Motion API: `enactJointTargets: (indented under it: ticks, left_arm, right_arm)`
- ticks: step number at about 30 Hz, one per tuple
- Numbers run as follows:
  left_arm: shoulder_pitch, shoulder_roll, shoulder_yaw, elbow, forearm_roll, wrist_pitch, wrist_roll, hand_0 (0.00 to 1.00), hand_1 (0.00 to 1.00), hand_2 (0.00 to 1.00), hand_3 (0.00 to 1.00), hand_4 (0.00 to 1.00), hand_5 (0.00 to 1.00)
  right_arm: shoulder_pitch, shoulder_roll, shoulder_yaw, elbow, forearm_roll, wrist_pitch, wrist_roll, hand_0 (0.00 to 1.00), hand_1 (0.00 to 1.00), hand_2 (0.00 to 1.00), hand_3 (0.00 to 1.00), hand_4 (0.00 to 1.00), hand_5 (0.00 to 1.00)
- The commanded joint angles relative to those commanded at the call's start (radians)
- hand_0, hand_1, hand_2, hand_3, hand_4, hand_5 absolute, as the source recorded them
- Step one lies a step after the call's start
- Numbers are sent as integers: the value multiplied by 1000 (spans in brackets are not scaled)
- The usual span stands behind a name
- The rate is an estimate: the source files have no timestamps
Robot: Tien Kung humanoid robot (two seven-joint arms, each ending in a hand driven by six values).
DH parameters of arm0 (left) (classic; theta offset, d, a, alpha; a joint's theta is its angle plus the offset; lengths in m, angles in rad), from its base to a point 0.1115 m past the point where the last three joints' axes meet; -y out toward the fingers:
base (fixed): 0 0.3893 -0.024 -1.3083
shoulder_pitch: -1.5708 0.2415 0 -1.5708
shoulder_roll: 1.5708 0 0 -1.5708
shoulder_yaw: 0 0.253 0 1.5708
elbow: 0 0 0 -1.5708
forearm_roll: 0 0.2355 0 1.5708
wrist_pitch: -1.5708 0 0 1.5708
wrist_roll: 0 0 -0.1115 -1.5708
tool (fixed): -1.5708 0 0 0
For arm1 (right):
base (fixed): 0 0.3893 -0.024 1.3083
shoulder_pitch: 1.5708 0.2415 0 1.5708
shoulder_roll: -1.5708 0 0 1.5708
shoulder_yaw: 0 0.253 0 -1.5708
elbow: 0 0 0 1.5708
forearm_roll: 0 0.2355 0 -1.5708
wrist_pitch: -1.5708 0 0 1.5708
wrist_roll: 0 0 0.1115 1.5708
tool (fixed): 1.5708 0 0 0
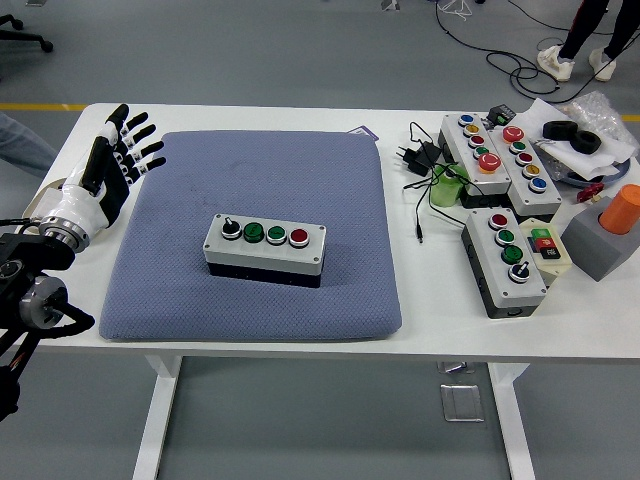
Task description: Pick up the button,place it on the desk,press the button,press the button
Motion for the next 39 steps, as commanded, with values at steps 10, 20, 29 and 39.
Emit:
enactJointTargets:
  ticks: [10,20,29,39]
  left_arm:
    - [2,-4,-1,9,-3,-4,-6,781,868,943,909,692,998]
    - [18,5,-28,-7,7,-5,-7,782,868,941,909,692,998]
    - [18,2,-48,-27,17,1,-16,782,869,939,907,690,998]
    - [20,2,-52,-36,29,-13,-10,784,869,938,905,690,998]
  right_arm:
    - [5,0,-2,0,-3,1,-1,631,476,532,584,268,9]
    - [12,-2,1,0,-2,0,2,631,477,532,584,268,9]
    - [19,0,5,0,-8,2,0,631,476,532,584,267,9]
    - [23,-1,-2,0,-2,4,4,632,477,533,584,265,9]
